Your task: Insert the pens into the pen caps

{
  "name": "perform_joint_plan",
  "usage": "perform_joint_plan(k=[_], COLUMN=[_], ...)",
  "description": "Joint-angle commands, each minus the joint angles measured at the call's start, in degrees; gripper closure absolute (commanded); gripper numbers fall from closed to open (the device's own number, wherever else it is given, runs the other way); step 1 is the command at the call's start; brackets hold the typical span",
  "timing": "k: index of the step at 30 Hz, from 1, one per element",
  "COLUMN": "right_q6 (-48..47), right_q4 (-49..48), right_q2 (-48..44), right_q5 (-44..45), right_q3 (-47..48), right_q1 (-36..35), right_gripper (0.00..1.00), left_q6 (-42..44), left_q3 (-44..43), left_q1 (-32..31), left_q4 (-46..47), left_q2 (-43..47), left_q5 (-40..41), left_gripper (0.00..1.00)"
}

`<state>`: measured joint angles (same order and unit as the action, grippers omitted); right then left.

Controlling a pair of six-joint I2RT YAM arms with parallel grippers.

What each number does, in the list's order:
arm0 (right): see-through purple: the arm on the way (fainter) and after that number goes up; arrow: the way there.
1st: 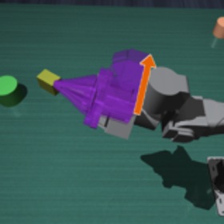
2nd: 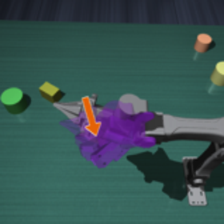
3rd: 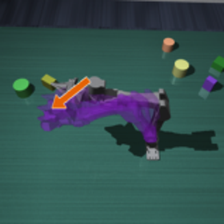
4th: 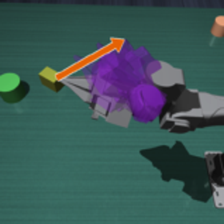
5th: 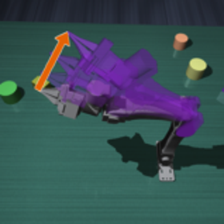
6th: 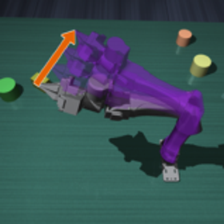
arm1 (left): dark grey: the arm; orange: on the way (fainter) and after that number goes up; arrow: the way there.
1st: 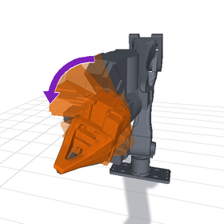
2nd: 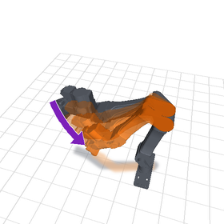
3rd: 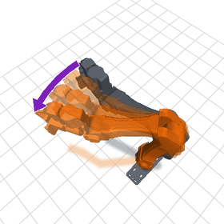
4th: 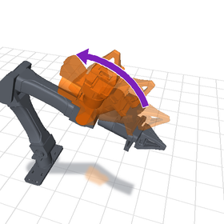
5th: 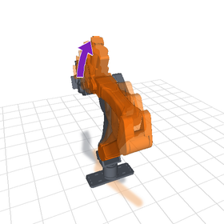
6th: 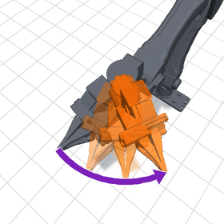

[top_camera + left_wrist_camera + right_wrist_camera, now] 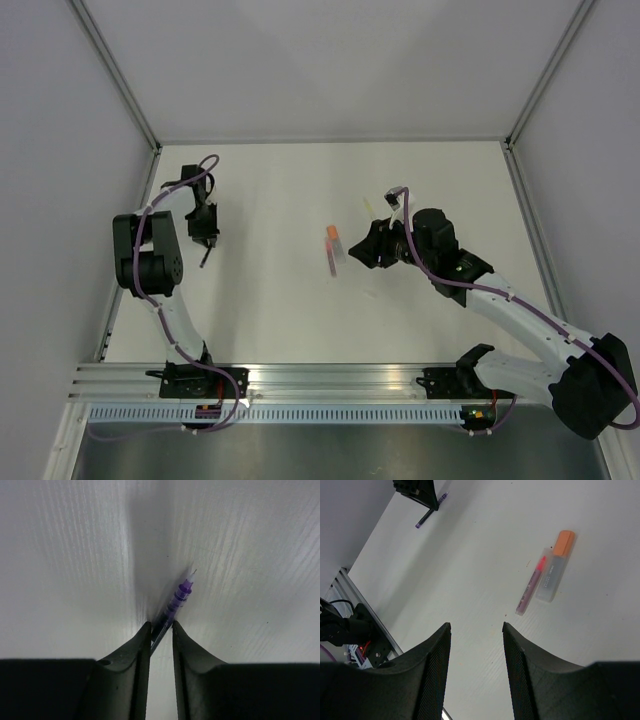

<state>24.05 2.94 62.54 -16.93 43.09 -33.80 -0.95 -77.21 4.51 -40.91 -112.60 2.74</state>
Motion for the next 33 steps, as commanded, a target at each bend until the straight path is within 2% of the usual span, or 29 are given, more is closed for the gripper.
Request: perform_joint_plan(k=[1,5,6,10,14,17,18,20,21,24,29,33], right_q6=[0.6,0.7,0.8,1.2,2.0,3.3,3.5,5.1,5.9,9.9,17.1,19.2], right_q4=[-2.4,-2.4,-2.3,-4.5,-6.4,-9.2,-10.0,-13.1,-14.7,-22.6,-35.3,-40.4], right_q2=[-1.5,-1.6,-1.6,-1.5,-1.1,-0.8,-0.9,-1.0,-1.4,-1.5,-1.2,-2.9], right_q5=[-0.9,-1.4,-1.4,-1.5,-2.7,-3.5,-3.9,-4.2,-4.3,-6.8,-8.2,-8.0], right_q3=[-0.5,-0.4,-0.4,-0.7,-1.5,-2.8,-3.2,-4.8,-5.4,-8.5,-14.0,-16.1], right_q1=[0.0,0.0,0.0,0.0,0.0,0.0,0.0,0.0,0.0,0.0,-0.1,-1.0], right_gripper=[0.49,0.49,0.49,0.48,0.48,0.48,0.48,0.48,0.48,0.48,0.48,0.48], left_q6=[1.6,0.3,-0.4,-1.1,-4.1,-6.9,-7.5,-9.8,-11.3,-16.0,-23.2,-26.4], left_q3=[1.8,1.7,1.6,0.8,0.6,1.6,3.3,6.1,9.1,14.6,23.7,28.9], left_q1=[-1.7,-2.8,-3.0,-5.7,-7.1,-8.6,-9.8,-10.9,-12.1,-16.3,-26.2,-30.3], left_q4=[-4.0,-4.6,-4.9,-5.9,-5.5,-3.6,-2.5,2.8,4.8,11.6,22.7,31.2], left_q2=[-3.9,-4.1,-4.6,-3.6,2.3,9.6,11.9,19.4,21.8,30.2,40.3,43.0], left_q5=[-2.5,-2.2,-2.1,-2.5,-5.5,-10.9,-15.6,-22.5,-29.4,-37.3,-42.7,-43.7], left_gripper=[0.74,0.89,0.97,0.98,0.98,0.98,0.98,0.98,0.98,0.98,0.98,0.98])
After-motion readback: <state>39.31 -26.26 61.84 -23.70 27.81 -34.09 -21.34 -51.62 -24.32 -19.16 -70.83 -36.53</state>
